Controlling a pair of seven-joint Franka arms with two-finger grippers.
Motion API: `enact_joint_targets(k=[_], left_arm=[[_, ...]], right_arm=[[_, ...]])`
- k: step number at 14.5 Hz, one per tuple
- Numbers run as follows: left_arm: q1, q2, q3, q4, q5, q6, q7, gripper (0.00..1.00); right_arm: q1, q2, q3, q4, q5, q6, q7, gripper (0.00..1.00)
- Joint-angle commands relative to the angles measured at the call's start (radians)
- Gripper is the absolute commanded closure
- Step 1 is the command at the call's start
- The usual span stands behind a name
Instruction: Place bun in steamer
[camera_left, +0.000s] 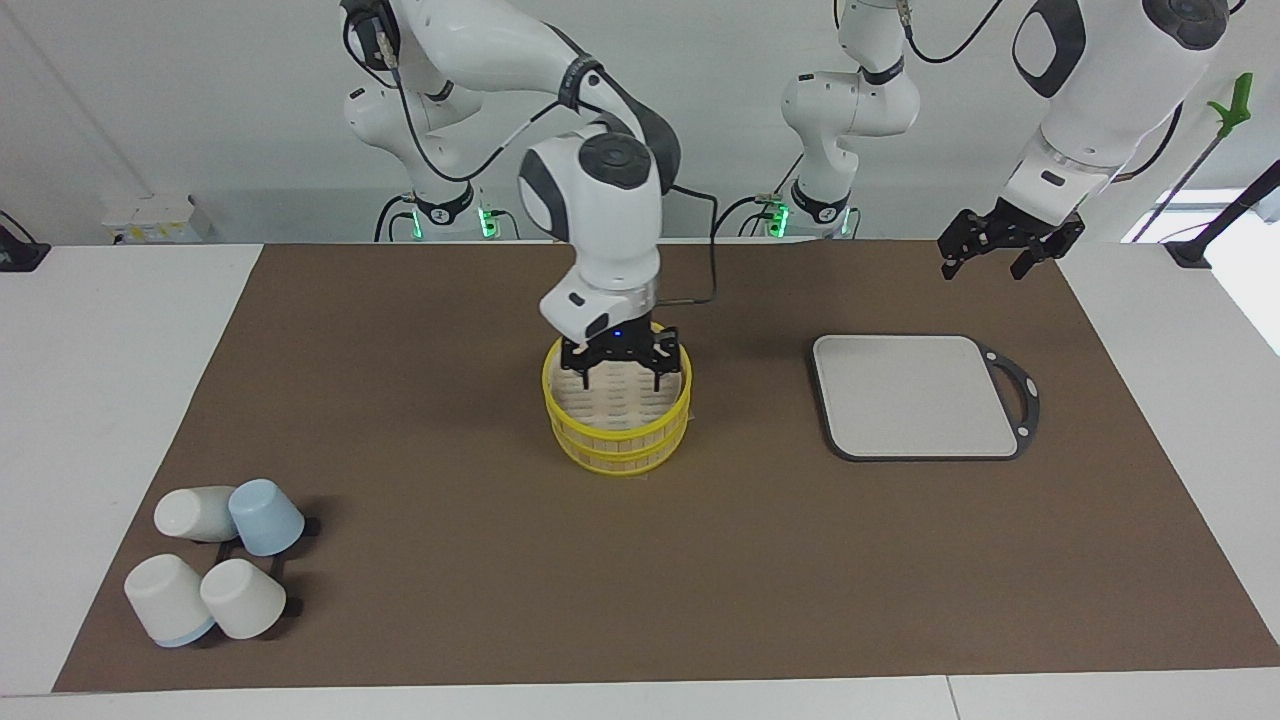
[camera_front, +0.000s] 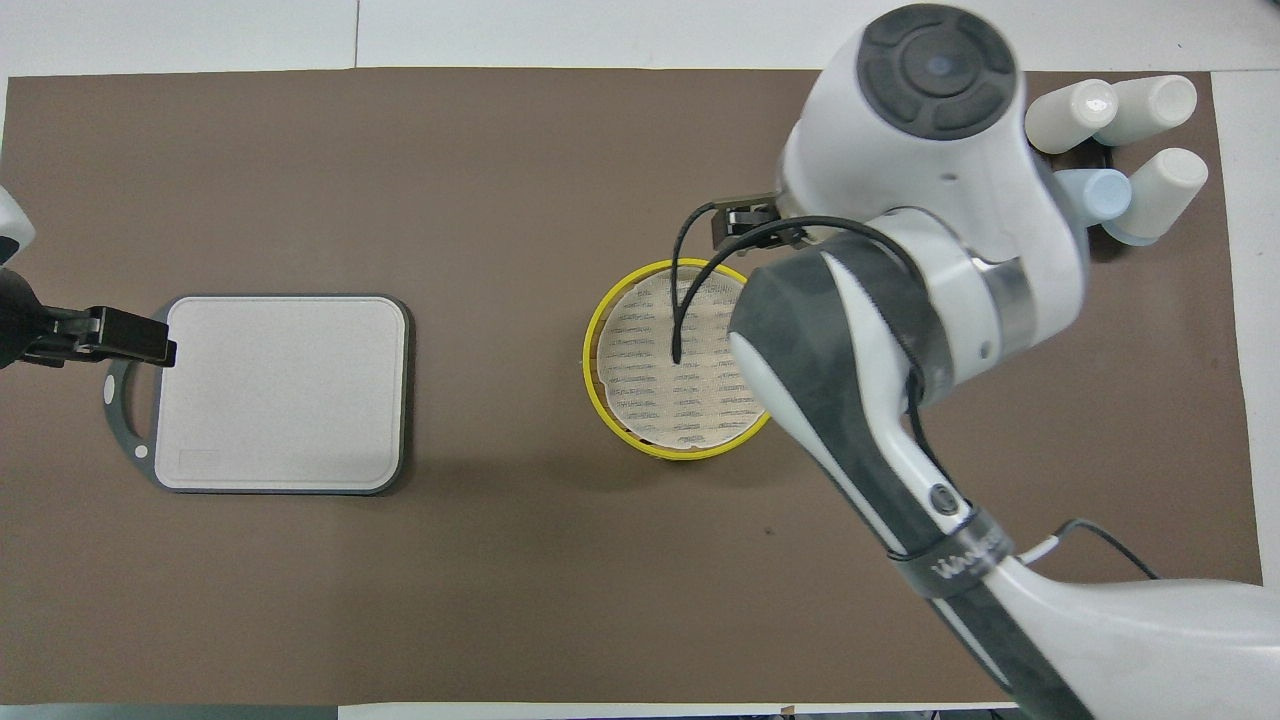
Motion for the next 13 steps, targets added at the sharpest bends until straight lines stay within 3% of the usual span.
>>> enact_joint_targets(k=[1, 5, 10, 13], left_arm=[[0.01, -0.007, -0.006, 0.008, 0.01, -0.011, 0.008, 0.0], [0.007, -0.01, -0.006, 0.003, 0.01, -0.011, 0.008, 0.0], [0.002, -0.011, -0.006, 0.003, 0.01, -0.011, 0.006, 0.0], [0.002, -0.01, -0.006, 0.003, 0.01, -0.011, 0.006, 0.0]], right_arm=[[-0.08, -0.067, 0.015, -0.05, 0.002, -0.07, -0.175, 0.0], [-0.221, -0.132, 0.018, -0.107, 0.01, -0.125, -0.3, 0.0], [-0.32, -0.305, 0.015, -0.363, 0.061, -0.028, -0.319, 0.0], [-0.367, -0.304, 0.015, -0.359, 0.103, -0.029, -0.319, 0.0]])
